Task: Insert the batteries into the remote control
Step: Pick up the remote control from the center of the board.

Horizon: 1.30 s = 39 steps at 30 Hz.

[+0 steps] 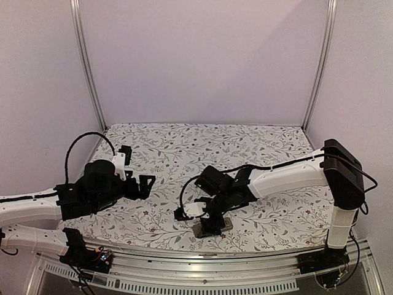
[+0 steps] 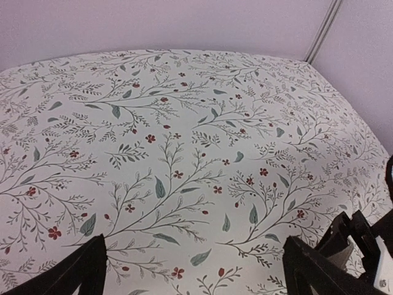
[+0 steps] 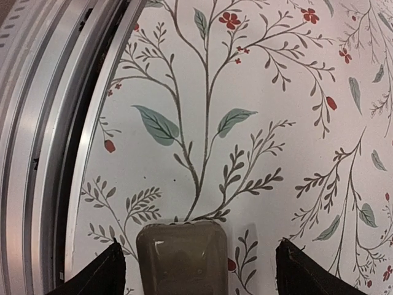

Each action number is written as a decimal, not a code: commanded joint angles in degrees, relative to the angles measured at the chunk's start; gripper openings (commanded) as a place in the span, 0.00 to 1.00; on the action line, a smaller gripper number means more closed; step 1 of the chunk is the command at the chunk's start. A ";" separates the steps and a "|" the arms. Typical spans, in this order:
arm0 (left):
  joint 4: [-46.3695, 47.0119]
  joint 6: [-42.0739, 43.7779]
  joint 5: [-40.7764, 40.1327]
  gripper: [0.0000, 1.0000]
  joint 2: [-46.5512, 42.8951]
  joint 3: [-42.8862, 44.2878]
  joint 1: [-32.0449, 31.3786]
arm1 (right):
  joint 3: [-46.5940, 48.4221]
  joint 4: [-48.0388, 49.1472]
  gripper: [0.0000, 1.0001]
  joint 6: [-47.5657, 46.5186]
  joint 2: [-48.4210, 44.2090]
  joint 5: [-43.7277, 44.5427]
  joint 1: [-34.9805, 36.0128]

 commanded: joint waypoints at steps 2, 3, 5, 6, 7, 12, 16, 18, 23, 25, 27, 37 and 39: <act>-1.70 0.42 0.78 1.00 1.10 -0.17 0.78 | 3.83 -4.92 0.82 -6.46 4.78 0.16 0.18; -1.70 0.54 0.72 1.00 1.26 -0.14 0.78 | 3.69 -5.11 0.82 -6.63 4.85 0.20 0.22; -1.39 0.97 0.58 1.00 1.45 -0.27 0.75 | 3.66 -6.02 0.81 -6.98 4.98 0.25 0.37; -1.37 1.15 0.49 1.00 1.53 -0.18 0.77 | 3.76 -6.51 0.80 -7.09 5.06 0.38 0.48; -1.28 1.52 0.45 1.00 1.63 -0.14 0.74 | 3.98 -7.42 0.80 -7.21 5.18 0.39 0.64; -0.78 3.00 -0.07 1.00 2.82 0.12 0.79 | 4.65 -10.28 0.79 -6.53 5.72 2.46 1.90; -1.70 3.24 -0.45 1.00 4.23 1.33 0.80 | 4.43 -12.07 0.77 -3.60 5.99 3.73 2.67; -1.69 3.16 -0.59 1.00 4.35 1.24 0.79 | 3.99 -12.57 0.76 -2.81 6.08 4.91 2.96; -1.19 3.47 -0.44 1.00 4.22 0.86 0.80 | 5.24 -13.91 0.64 -2.43 6.95 8.24 3.24; -0.87 3.69 -0.50 1.00 4.05 0.78 0.80 | 6.08 -13.85 0.58 -2.05 6.90 8.42 3.21; -0.54 4.06 -0.26 1.00 3.87 0.83 0.77 | 6.33 -13.37 0.57 -1.65 6.34 8.43 3.22; 0.27 5.24 0.29 0.99 1.05 -0.13 0.79 | 6.39 -9.12 0.43 1.60 1.47 4.69 3.05; 3.04 5.66 0.56 0.98 -1.16 -0.94 0.71 | 6.22 -6.76 0.40 3.64 -1.54 2.87 2.36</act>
